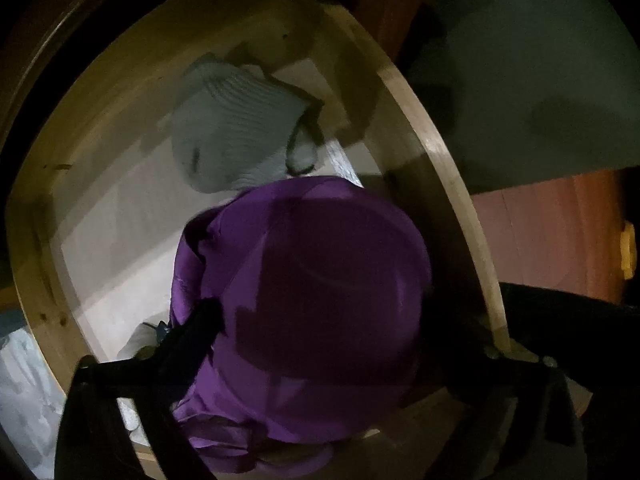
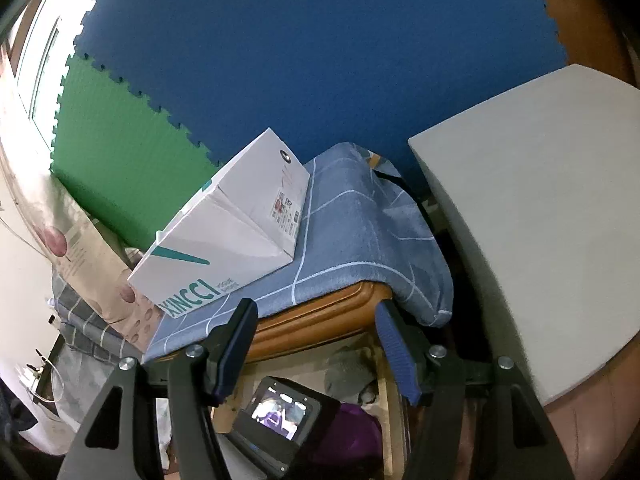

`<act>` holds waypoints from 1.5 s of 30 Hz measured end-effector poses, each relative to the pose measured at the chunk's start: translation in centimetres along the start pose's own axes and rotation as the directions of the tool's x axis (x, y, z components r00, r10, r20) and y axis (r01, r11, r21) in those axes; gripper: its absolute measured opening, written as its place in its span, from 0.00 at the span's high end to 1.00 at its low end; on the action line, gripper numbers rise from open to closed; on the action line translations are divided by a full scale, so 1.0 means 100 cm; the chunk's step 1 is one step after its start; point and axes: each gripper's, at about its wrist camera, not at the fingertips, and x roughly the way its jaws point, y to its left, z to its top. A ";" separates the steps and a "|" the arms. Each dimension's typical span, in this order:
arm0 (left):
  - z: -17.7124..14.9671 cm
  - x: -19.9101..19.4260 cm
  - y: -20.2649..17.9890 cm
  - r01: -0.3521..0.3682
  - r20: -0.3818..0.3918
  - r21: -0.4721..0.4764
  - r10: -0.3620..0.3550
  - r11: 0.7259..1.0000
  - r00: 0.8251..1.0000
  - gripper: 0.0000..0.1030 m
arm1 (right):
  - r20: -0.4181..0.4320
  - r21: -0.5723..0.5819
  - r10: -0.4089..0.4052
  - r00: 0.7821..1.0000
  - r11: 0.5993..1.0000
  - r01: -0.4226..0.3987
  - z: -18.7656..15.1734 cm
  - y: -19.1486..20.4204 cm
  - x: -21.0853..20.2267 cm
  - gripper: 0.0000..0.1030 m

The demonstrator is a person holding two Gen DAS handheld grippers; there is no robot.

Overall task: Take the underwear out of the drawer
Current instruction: 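Withdraw the right tool while the left tool grasps the purple bra in the drawer, then lift the purple bra with the left tool up over the XINCCI box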

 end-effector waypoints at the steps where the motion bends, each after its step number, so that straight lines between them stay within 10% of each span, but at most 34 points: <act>1: -0.003 -0.004 0.001 0.001 0.026 0.006 -0.001 1.000 1.000 0.21 | -0.002 0.000 -0.002 1.000 1.000 0.002 0.000 0.000 0.001 0.39; 7: -0.019 -0.029 0.009 0.026 0.130 0.006 -0.027 1.000 0.991 0.56 | -0.010 -0.017 -0.016 1.000 1.000 0.016 -0.002 0.001 0.004 0.39; 11: -0.050 -0.064 0.025 0.039 0.228 0.025 -0.044 0.999 0.973 0.61 | -0.020 -0.021 -0.020 1.000 1.000 0.019 -0.003 0.002 0.007 0.39; 28: -0.166 -0.296 0.091 0.140 0.654 -0.094 -0.045 0.986 0.756 0.61 | -0.090 -0.081 -0.057 0.994 0.995 0.050 -0.013 0.011 0.028 0.39; 45: -0.187 -0.382 0.097 0.038 0.811 -0.235 0.175 0.971 0.558 0.58 | -0.147 -0.179 -0.088 0.985 0.982 0.061 -0.025 0.025 0.039 0.39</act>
